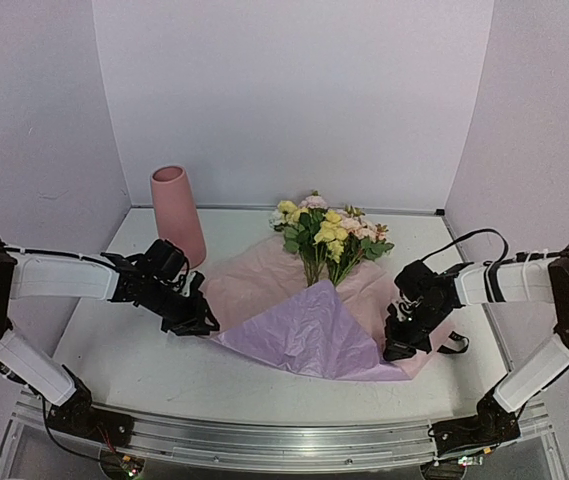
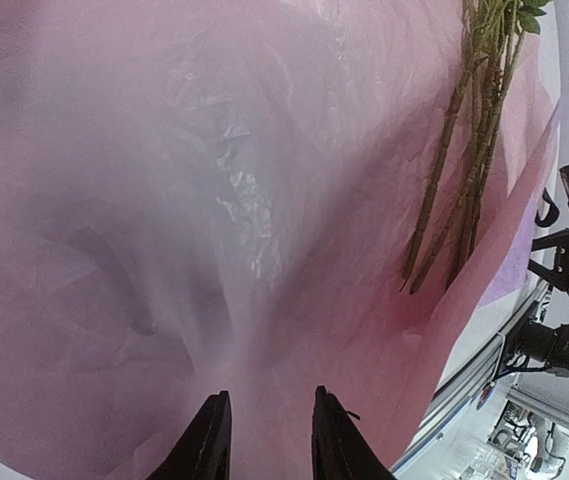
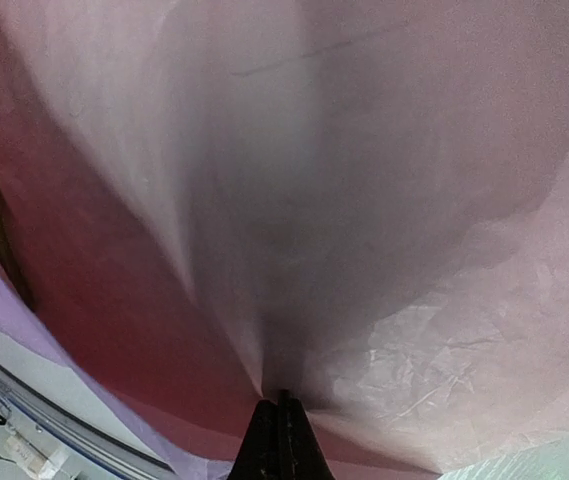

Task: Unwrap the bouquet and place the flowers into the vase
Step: Unfold the wrapping paper at the center of the board.

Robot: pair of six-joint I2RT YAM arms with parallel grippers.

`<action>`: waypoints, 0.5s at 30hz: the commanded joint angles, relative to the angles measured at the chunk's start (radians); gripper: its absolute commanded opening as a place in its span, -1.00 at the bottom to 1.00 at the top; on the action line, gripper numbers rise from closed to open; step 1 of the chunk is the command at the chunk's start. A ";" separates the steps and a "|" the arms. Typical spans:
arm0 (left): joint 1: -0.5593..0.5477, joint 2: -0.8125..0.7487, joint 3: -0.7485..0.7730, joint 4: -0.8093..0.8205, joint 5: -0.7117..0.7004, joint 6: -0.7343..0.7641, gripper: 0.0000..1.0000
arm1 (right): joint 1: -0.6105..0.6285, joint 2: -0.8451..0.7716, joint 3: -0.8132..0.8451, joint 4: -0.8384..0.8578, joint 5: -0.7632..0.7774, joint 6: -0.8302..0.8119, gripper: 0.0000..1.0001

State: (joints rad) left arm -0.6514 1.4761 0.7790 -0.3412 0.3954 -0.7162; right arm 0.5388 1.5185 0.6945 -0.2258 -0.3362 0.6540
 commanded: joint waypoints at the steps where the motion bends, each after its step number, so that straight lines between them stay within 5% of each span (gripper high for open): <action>1: 0.000 -0.061 -0.021 0.002 0.049 -0.011 -0.40 | 0.012 -0.091 -0.014 -0.024 -0.071 -0.003 -1.00; 15: -0.002 -0.142 -0.133 -0.022 0.139 -0.052 -0.40 | 0.049 -0.288 -0.113 -0.023 -0.195 0.034 -1.00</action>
State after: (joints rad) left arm -0.6518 1.3620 0.6641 -0.3428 0.4731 -0.7442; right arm 0.5672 1.2775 0.6057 -0.2051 -0.4932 0.6557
